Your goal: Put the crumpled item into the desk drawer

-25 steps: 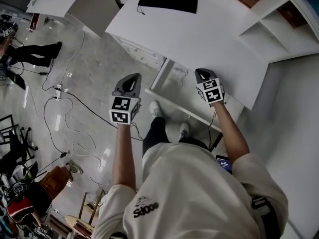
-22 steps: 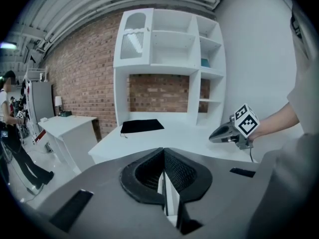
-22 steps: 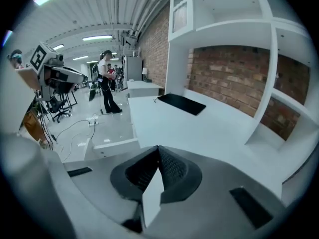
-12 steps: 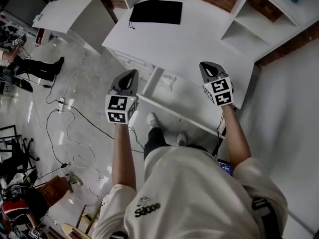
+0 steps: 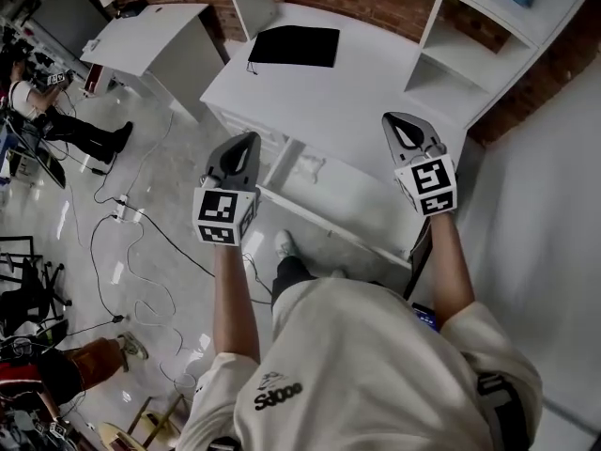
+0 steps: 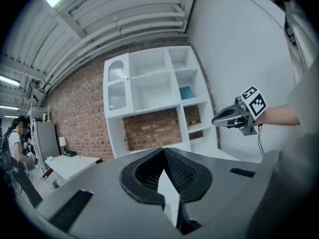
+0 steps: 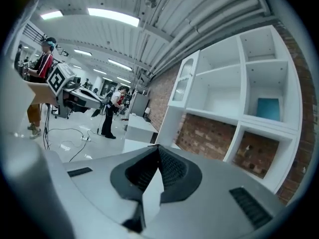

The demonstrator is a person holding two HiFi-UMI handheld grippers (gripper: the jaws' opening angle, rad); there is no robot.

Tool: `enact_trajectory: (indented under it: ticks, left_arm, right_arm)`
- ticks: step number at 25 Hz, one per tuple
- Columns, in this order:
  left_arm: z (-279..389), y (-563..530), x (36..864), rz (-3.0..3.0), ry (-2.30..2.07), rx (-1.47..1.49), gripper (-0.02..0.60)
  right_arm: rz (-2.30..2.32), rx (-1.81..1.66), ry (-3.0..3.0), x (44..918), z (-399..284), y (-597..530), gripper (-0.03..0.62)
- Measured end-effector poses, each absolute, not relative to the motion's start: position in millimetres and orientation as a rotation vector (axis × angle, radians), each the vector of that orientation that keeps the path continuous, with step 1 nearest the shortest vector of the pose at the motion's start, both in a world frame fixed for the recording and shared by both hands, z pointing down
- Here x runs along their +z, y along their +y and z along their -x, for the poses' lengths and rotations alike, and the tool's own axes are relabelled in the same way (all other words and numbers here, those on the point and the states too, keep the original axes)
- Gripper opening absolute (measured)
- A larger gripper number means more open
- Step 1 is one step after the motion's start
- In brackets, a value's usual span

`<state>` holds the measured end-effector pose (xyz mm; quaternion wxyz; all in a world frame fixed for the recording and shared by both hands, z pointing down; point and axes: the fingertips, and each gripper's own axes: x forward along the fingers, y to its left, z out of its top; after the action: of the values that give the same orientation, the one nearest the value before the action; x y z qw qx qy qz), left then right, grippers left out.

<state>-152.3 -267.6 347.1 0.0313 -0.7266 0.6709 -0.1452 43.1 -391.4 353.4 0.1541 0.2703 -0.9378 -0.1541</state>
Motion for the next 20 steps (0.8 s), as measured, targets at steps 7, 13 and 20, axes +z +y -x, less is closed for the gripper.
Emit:
enact_trajectory:
  ticks: [7, 13, 20]
  left_arm:
    - [125.4, -243.5, 304.1, 2.183, 2.012, -0.413, 0.018]
    - [109.8, -226.4, 282.2, 2.160, 1.969, -0.405, 0.018]
    - [99.1, -213.1, 271.5, 2.156, 1.919, -0.401, 0.018]
  right_arm:
    - [-0.755, -0.554, -2.752, 303.9, -50.8, -358.7, 0.006]
    - [-0.755, -0.607, -2.796, 277.9, -53.9, -337.4, 0.006]
    - [-0.706, -0.656, -2.815, 266.2, -50.8, -313.7, 0.006]
